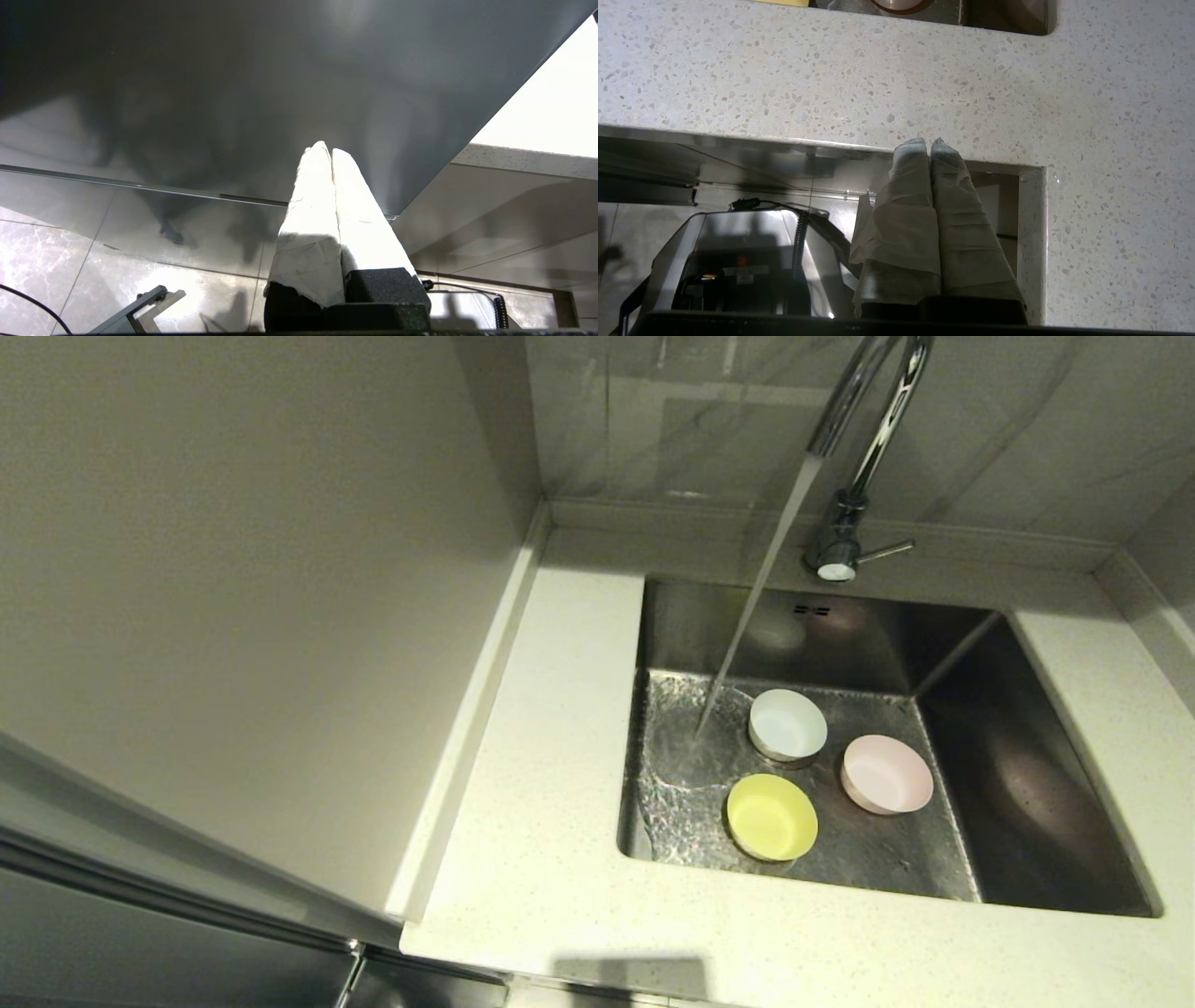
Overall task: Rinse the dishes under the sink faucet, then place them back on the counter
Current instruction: Wait for the water to rinse the bowl
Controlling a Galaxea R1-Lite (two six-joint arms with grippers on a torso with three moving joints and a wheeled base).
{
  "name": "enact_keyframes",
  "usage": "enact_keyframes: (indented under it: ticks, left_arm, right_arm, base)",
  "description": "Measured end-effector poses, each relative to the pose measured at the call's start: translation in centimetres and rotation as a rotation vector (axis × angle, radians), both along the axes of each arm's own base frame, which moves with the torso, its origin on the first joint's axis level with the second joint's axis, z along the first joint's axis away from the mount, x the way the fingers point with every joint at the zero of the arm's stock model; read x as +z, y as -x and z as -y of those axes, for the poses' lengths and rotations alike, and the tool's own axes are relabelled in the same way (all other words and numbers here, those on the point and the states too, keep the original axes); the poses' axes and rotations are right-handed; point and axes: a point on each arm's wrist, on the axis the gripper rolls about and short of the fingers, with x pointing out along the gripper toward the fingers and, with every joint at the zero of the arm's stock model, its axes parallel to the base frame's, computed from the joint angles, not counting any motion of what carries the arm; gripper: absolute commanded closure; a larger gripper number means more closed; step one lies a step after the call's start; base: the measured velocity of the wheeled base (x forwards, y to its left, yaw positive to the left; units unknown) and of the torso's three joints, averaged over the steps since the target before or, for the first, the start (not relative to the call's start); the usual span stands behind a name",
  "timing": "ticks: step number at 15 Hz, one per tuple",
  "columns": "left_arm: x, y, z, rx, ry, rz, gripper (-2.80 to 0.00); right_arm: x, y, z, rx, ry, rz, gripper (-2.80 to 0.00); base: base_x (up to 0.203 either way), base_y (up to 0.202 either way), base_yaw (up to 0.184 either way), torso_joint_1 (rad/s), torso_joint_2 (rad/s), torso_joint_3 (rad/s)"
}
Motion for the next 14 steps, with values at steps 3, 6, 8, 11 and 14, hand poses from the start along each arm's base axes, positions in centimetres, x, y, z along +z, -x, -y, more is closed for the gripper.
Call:
enact_keyframes:
  ticks: [3, 6, 8, 11, 14]
  left_arm:
    - [0.0, 0.0, 0.0, 0.0, 0.0, 0.0, 0.0]
    - [0.0, 0.0, 0.0, 0.0, -0.001, 0.0, 0.0]
    - [0.0, 0.0, 0.0, 0.0, 0.0, 0.0, 0.0]
    - [0.0, 0.0, 0.0, 0.0, -0.001, 0.0, 0.0]
    - [0.0, 0.0, 0.0, 0.0, -0.001, 0.0, 0.0]
  right_arm:
    - [0.0, 0.0, 0.0, 0.013, -0.003, 0.0, 0.0]
    - [0.0, 0.3, 0.0, 0.079, -0.001, 0.03, 0.0]
    - [-0.1, 1.0, 0.0, 0.116, 0.01, 0.106, 0.0]
    - [-0.2, 1.9, 0.0, 0.137, 0.014, 0.21, 0.0]
    - [-0.3, 2.2, 0.0, 0.142, 0.015, 0.245, 0.0]
  base:
    - [0.0, 0.0, 0.0, 0.0, 0.0, 0.0]
    - [0.0, 0.0, 0.0, 0.0, 0.0, 0.0]
    - [0.0, 0.0, 0.0, 0.0, 0.0, 0.0]
    - [0.0, 0.0, 0.0, 0.0, 0.0, 0.0]
    - [0.0, 0.0, 0.0, 0.0, 0.0, 0.0]
